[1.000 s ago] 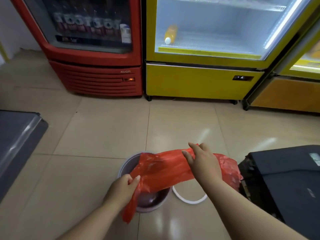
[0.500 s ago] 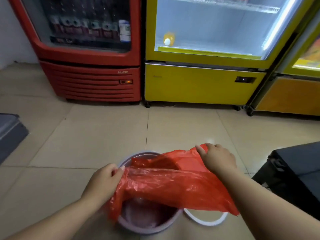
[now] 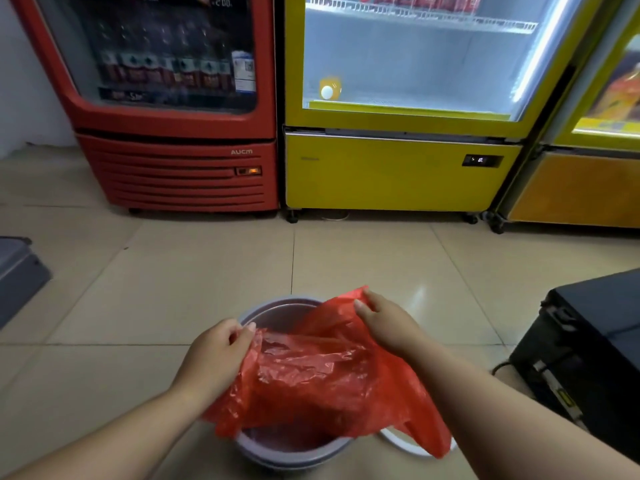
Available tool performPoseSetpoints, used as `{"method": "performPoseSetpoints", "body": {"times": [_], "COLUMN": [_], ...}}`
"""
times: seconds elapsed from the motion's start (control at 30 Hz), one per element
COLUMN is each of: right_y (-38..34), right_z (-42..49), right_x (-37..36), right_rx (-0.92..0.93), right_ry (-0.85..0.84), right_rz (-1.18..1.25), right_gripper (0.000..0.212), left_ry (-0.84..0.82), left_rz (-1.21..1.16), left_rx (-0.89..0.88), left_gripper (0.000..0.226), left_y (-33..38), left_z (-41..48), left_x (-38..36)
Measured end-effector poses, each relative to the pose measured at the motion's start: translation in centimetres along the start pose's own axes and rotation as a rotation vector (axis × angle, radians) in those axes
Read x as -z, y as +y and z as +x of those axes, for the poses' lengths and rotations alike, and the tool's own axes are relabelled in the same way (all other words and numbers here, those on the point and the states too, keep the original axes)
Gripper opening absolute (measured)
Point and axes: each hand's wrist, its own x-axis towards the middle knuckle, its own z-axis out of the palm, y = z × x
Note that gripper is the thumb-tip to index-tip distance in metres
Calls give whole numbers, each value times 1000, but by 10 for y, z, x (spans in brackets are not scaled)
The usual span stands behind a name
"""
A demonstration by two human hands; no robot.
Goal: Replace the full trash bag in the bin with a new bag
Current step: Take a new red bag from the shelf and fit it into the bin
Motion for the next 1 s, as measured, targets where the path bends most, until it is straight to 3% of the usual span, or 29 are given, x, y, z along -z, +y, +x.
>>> {"method": "performPoseSetpoints", "body": {"times": [0.13, 0.3, 0.37, 0.47, 0.57, 0.77, 1.0], "right_y": [-35, -40, -38, -42, -38, -21, -17], "right_z": [1, 14, 18, 14, 6, -14, -25], "right_x": [-27, -52, -50, -32, -6, 36, 42], "right_rx": [74, -77, -62, 15, 144, 118, 127], "right_ry": [-203, -427, -418, -191, -56, -320, -395], "right_rz": [-143, -406, -483, -359, -252, -225, -377], "right_gripper": [46, 53, 49, 62, 53, 50, 40], "left_ry": [-12, -30, -32, -27, -26, 20, 49], "left_rz": [-4, 29, 44, 58, 71, 70, 87], "left_rx": [5, 21, 22, 33, 37, 72, 87], "left_gripper": [41, 39, 38, 38, 38, 38, 38], "left_y": [-4, -13, -15, -18, -20, -22, -26], "left_z": [-2, -5, -4, 1, 7, 25, 36], "left_x": [-1, 3, 6, 9, 12, 16, 18]}}
